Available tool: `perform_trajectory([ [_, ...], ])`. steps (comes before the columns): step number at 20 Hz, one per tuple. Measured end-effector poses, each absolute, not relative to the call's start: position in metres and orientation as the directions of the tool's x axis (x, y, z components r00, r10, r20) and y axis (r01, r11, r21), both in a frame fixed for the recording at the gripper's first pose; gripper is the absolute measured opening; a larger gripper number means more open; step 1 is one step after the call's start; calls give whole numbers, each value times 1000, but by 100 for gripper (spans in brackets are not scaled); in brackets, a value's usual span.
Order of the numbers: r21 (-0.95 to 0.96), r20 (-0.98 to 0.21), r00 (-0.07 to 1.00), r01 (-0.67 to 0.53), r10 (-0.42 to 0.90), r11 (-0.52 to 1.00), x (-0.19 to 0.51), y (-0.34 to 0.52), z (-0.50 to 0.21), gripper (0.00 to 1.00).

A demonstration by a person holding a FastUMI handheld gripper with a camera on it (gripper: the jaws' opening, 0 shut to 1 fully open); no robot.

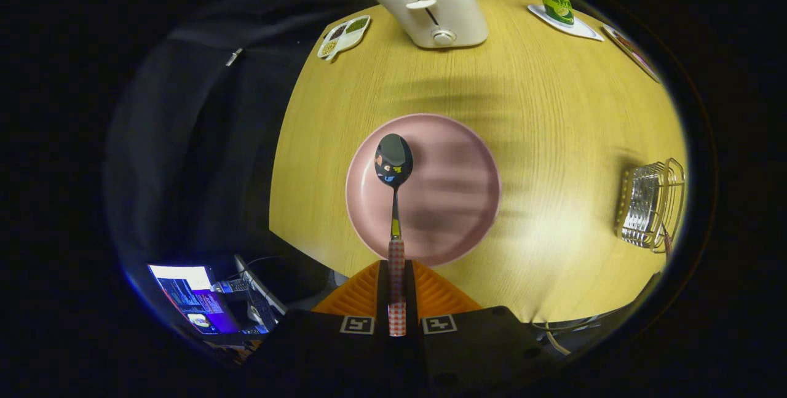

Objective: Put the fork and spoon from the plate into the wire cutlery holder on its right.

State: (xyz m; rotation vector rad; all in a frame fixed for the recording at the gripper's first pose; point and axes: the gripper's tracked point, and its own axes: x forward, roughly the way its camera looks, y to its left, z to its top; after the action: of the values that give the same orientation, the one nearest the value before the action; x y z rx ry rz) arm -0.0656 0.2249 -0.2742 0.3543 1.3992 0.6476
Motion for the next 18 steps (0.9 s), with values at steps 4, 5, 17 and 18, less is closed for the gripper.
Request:
perform_trajectory([
  [4,593,-784,87,-190,615,783,-56,171,-246,14],
  [5,596,-781,102,-173,616,784,-52,156,-240,14],
  [17,457,-886,67,-35,459,889,-49,-45,-229,13],
  [18,437,-898,36,-46,439,898,-49,-51,-235,13],
])
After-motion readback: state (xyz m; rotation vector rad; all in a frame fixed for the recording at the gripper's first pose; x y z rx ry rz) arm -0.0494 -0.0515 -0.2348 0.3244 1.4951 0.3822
